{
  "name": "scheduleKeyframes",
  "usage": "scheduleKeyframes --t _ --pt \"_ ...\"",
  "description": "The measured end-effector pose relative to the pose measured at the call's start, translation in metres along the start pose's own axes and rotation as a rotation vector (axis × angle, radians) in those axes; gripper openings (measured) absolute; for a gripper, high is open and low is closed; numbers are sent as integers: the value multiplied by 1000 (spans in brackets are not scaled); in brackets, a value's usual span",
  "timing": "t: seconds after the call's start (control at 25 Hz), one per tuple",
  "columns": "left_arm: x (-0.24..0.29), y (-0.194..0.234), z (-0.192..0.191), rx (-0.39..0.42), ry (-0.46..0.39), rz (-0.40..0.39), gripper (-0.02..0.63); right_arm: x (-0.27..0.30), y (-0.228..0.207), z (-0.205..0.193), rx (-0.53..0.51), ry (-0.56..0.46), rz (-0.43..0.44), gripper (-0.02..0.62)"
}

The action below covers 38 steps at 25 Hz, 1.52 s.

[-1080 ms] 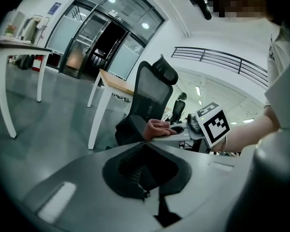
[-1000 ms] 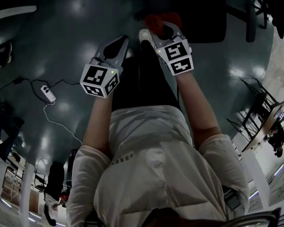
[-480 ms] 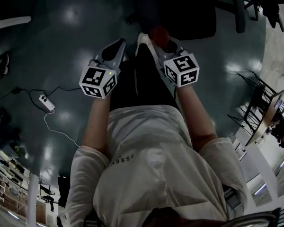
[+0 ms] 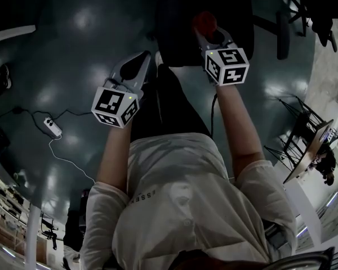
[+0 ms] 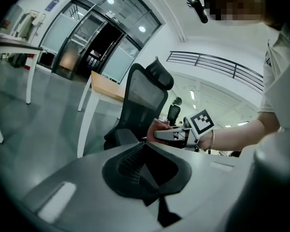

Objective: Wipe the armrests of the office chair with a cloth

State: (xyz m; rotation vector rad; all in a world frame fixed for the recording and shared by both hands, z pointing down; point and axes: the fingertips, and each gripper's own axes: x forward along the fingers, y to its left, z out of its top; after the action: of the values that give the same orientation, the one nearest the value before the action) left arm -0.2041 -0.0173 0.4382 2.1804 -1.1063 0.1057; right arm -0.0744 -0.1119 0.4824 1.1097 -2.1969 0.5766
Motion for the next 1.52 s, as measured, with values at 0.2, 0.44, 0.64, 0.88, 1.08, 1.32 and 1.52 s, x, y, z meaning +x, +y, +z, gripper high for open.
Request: scheduleKeyframes --t 0.2,0.44,0.64,0.88,1.08,1.32,1.52 --pt "31 22 7 -33 7 53 17 56 -29 21 -48 5 38 49" --pt "48 38 -1 -72 27 101 17 102 -21 51 -172 -12 164 49" --pt "57 43 2 -88 7 159 17 133 13 81 -284 -20 322 49" --pt "61 56 6 -117 -18 218 17 152 61 62 -400 91 524 49" --pt "65 58 3 -135 -19 235 17 154 53 48 -377 174 572 49" --pt "71 51 0 -128 1 203 17 143 27 50 -261 149 532 49" --pt "68 46 0 -110 8 180 17 130 9 50 -191 123 462 49"
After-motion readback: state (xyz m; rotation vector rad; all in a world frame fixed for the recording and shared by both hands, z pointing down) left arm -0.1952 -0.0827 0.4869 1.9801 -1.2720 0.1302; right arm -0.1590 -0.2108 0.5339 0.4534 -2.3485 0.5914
